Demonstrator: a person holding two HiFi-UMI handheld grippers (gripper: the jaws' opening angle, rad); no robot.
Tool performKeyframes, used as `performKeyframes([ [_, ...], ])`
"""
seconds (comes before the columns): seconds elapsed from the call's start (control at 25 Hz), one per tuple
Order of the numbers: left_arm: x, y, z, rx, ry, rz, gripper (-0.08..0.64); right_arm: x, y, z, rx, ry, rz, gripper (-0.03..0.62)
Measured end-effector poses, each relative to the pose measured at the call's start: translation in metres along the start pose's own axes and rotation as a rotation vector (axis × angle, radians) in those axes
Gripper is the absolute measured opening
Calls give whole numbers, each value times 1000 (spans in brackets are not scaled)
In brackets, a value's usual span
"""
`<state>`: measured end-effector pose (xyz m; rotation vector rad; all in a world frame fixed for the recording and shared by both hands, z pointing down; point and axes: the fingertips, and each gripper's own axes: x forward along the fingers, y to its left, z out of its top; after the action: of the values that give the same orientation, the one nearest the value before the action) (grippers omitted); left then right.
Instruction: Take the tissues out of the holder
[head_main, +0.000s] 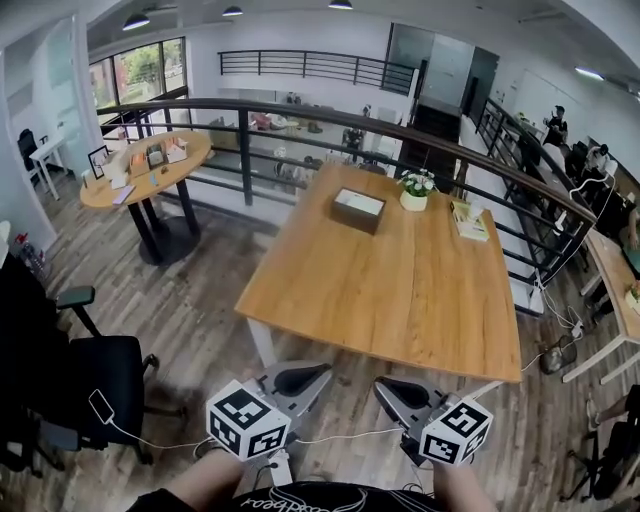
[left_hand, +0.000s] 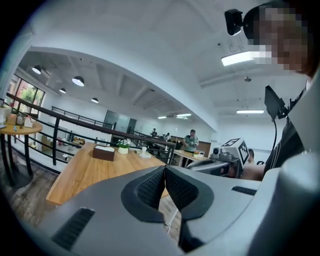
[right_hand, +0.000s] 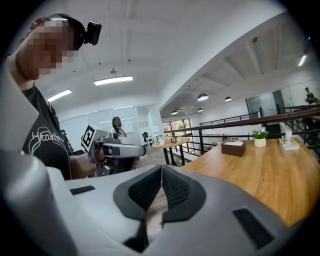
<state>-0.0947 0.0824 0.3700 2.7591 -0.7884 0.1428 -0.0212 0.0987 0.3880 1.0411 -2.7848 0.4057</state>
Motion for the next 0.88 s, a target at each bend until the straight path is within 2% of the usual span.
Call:
performKeyframes([
  [0.08, 5, 4, 8, -2, -7, -9, 14, 2, -8, 6, -14, 8, -8, 17],
  [0.24, 12, 8, 25, 62, -11, 3, 14, 2, -19, 18, -37, -15, -9, 17],
  [0.52, 42, 29, 31, 85, 7, 13, 14, 13, -58, 30, -51, -63, 3, 17],
  [0.68, 70, 48, 34, 76, 17, 12, 14, 27, -87, 33, -43, -59, 15, 17],
  [0.88, 116, 87, 41, 48, 34, 20, 14, 53, -145, 41, -23, -46, 21, 17],
])
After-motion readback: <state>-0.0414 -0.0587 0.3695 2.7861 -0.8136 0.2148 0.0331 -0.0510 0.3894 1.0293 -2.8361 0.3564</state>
